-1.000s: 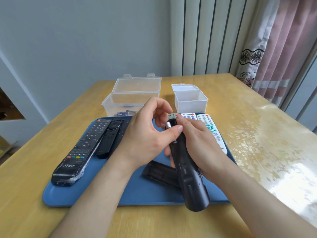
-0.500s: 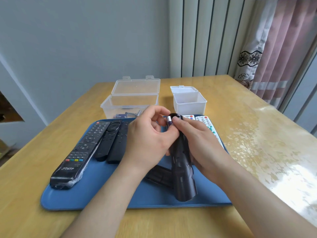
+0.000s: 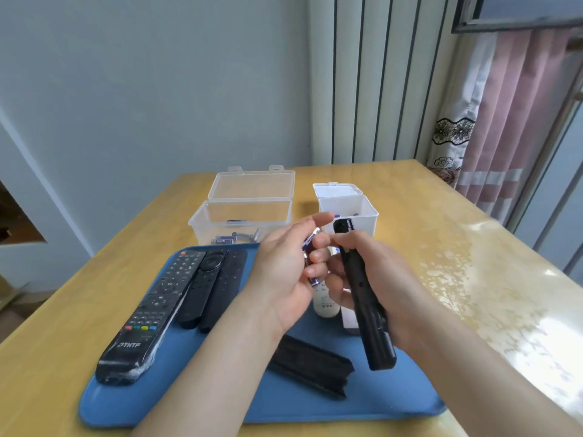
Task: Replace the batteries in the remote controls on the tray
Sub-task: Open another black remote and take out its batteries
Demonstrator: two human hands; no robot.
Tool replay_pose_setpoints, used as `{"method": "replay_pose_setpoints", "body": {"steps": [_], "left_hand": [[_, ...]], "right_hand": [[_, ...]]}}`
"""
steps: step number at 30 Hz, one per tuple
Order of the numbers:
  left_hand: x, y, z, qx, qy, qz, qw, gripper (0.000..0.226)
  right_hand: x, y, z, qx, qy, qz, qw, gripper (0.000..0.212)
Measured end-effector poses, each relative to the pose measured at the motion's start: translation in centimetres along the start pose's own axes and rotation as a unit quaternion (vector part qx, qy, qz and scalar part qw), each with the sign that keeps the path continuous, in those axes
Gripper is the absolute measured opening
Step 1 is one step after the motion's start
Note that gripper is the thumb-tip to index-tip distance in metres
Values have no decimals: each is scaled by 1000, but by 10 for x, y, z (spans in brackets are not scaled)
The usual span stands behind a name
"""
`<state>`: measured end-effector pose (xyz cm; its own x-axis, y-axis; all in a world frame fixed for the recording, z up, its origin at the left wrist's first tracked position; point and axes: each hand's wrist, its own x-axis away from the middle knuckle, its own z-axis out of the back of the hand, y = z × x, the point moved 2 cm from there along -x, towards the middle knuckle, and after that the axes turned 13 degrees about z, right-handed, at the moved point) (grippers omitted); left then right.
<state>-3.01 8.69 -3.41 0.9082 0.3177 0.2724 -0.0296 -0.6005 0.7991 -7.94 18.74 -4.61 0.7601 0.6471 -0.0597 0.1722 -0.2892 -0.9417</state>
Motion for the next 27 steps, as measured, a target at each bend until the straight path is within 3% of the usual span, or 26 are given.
{"method": "replay_pose_setpoints", "body": {"steps": [2, 6, 10, 12, 16, 18, 22, 24, 27], "left_hand": [[-16, 10, -10, -74, -1, -1, 997, 26], [-70, 36, -38, -241, 55, -77, 966, 38], [-121, 54, -65, -336, 101, -136, 926, 22], [-139, 52, -70, -356, 88, -125, 922, 15], [-164, 39, -59, -419, 42, -56, 905, 40], [-166, 42, -48, -464, 65, -71, 880, 41], [-154, 79, -8, -479, 128, -160, 853, 22], [-140, 101, 22, -524, 129, -130, 832, 24], [-122, 125, 74, -619, 161, -37, 768, 23]], "right_hand": [[-9, -13, 9, 15, 28, -1, 999, 20], [-37, -40, 27, 159, 84, 48, 982, 14], [-70, -57, 37, 265, 103, 98, 954, 14], [-87, -60, 43, 295, 107, 114, 943, 16], [-116, -58, 53, 338, 106, 128, 926, 16], [-126, -52, 50, 348, 94, 133, 923, 13], [-146, -40, 26, 400, 10, 158, 903, 19], [-153, -38, 7, 439, -50, 175, 880, 18], [-163, -31, -25, 501, -136, 178, 836, 15]]}}
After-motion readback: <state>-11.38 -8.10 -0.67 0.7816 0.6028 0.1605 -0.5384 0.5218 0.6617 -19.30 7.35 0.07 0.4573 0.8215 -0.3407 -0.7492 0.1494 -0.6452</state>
